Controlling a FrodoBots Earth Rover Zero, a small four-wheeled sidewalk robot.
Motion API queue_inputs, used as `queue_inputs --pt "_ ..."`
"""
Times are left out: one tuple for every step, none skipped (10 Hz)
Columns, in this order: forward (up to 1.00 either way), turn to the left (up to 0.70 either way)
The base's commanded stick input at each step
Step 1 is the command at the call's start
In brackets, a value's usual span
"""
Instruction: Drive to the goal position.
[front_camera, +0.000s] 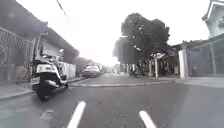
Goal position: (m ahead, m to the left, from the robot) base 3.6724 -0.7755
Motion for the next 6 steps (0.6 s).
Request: queue_inputs --pt "0.7 0.0" --pt "0.7 0.0" --pt "0.7 0.0" --pt "0.7 0.0" --pt "0.7 0.0" --pt "0.7 0.0"
